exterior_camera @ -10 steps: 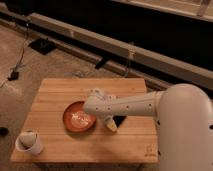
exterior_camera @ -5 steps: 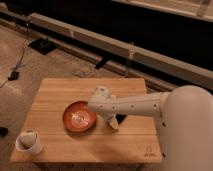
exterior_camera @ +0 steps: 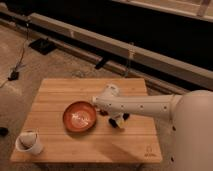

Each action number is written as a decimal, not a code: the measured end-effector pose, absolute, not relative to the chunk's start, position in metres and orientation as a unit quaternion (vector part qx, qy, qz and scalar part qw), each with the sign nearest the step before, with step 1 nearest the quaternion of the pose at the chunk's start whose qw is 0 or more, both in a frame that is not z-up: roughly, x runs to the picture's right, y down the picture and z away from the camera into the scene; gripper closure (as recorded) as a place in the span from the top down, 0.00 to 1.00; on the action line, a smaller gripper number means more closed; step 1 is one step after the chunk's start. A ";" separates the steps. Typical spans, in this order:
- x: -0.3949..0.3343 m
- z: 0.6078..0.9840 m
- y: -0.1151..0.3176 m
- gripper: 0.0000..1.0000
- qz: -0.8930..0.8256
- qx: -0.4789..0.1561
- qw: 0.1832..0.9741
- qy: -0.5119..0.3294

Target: Push the eraser across the table

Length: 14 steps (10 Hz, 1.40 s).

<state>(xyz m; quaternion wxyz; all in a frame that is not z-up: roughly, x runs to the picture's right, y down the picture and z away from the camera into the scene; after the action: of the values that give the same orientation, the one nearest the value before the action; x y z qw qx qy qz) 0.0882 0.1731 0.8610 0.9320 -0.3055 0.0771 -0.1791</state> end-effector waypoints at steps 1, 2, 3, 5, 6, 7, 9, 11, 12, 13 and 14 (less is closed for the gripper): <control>0.097 0.861 0.174 0.65 -0.170 -0.309 0.932 0.082; 0.103 0.861 0.176 0.65 -0.166 -0.313 0.932 0.084; 0.108 0.861 0.178 0.65 -0.161 -0.316 0.931 0.086; 0.122 0.859 0.187 0.65 -0.149 -0.326 0.929 0.090; 0.128 0.858 0.190 0.65 -0.143 -0.330 0.929 0.091; 0.135 0.856 0.194 0.65 -0.136 -0.333 0.929 0.092; 0.150 0.851 0.204 0.65 -0.120 -0.339 0.928 0.096; 0.166 0.844 0.210 0.65 -0.104 -0.342 0.929 0.099; 0.173 0.841 0.212 0.65 -0.096 -0.342 0.930 0.098; 0.183 0.837 0.215 0.65 -0.084 -0.342 0.931 0.096; 0.193 0.833 0.217 0.65 -0.068 -0.336 0.935 0.092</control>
<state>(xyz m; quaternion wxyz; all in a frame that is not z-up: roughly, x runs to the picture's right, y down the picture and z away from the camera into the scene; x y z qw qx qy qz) 0.1928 0.2173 0.8326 0.9348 -0.3363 0.0921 -0.0681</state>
